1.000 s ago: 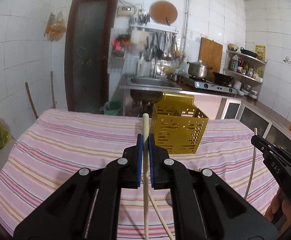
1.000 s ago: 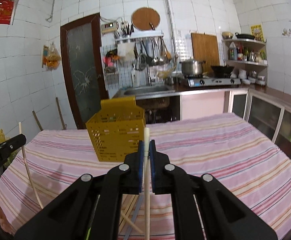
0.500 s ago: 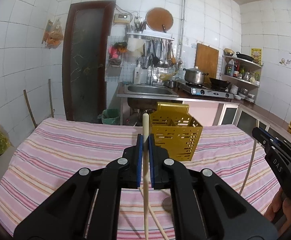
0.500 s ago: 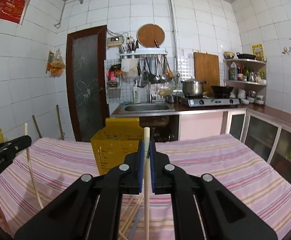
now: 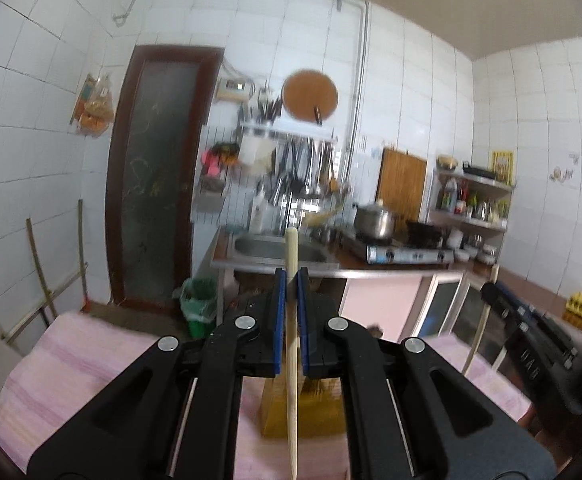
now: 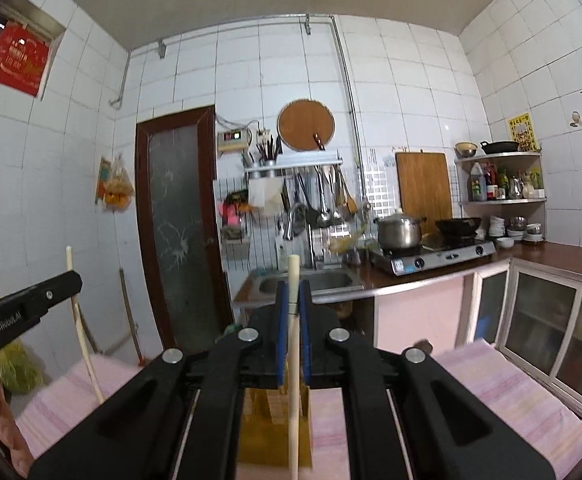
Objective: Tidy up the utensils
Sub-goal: 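Lift both held chopsticks and lower them into the yellow holder, then open both tools to release the chopsticks inside the holder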
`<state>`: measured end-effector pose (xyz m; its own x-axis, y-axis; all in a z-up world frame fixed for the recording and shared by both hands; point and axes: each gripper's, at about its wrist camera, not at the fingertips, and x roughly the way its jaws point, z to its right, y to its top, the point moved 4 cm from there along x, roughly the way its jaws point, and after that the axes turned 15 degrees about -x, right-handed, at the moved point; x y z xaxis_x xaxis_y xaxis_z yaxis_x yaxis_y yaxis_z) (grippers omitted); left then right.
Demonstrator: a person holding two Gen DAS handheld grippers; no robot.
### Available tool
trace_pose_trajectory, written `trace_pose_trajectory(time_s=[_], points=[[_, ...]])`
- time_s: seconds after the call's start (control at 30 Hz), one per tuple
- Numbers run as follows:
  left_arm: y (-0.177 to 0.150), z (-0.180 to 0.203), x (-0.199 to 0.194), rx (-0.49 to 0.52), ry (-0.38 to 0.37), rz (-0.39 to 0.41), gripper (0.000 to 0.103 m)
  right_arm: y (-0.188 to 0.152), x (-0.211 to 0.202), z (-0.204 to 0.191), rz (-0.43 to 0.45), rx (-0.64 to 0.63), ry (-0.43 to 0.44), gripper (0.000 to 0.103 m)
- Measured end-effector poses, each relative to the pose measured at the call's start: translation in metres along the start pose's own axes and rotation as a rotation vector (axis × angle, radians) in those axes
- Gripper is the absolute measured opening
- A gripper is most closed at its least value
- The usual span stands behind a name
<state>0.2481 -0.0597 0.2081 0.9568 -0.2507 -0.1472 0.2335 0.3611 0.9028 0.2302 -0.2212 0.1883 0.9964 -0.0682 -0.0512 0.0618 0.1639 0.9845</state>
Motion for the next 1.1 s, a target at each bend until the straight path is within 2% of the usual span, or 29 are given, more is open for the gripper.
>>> trace_pose_trajectory(time_s=[0.2,0.33,0.43,0.57,0.73,0.77,0.8,0.83,0.87,0.9,0.97,1.1], points=[[0.021,0.024,0.066,0.026,-0.015,0.035,0.004,0.025,0.055,0.007,0.048,0.040,-0.013,0.006],[0.005,0.027,0.116,0.059,-0.010,0.033,0.004,0.026,0.090,0.001,0.074,0.016,-0.022,0.006],[-0.016,0.017,0.150,0.065,0.006,0.003,0.004,0.008,0.118,-0.003,0.053,0.009,-0.018,0.006],[-0.049,-0.005,0.183,0.060,0.043,-0.048,0.004,-0.038,0.145,-0.009,-0.024,0.002,0.007,0.006],[-0.068,-0.025,0.189,0.058,0.092,-0.106,0.005,-0.070,0.157,-0.008,-0.119,-0.005,0.028,0.007],[-0.066,-0.026,0.183,0.060,0.100,-0.114,0.012,-0.071,0.157,-0.007,-0.149,-0.015,0.025,0.007],[-0.064,-0.025,0.177,0.061,0.104,-0.120,0.021,-0.069,0.155,-0.005,-0.170,-0.028,0.015,0.016],[-0.059,-0.025,0.169,0.061,0.108,-0.123,0.049,-0.068,0.153,-0.003,-0.181,-0.036,0.008,0.029],[-0.053,-0.025,0.155,0.063,0.113,-0.107,0.075,-0.063,0.147,0.002,-0.195,-0.038,0.003,0.066],[-0.048,-0.025,0.141,0.066,0.116,-0.082,0.082,-0.058,0.140,0.007,-0.193,-0.031,0.002,0.071],[-0.039,-0.022,0.114,0.087,0.119,-0.043,0.096,-0.050,0.122,0.017,-0.189,-0.035,-0.019,0.071],[-0.025,-0.022,0.067,0.122,0.138,-0.026,0.098,-0.044,0.088,0.033,-0.215,-0.034,-0.050,0.077]])
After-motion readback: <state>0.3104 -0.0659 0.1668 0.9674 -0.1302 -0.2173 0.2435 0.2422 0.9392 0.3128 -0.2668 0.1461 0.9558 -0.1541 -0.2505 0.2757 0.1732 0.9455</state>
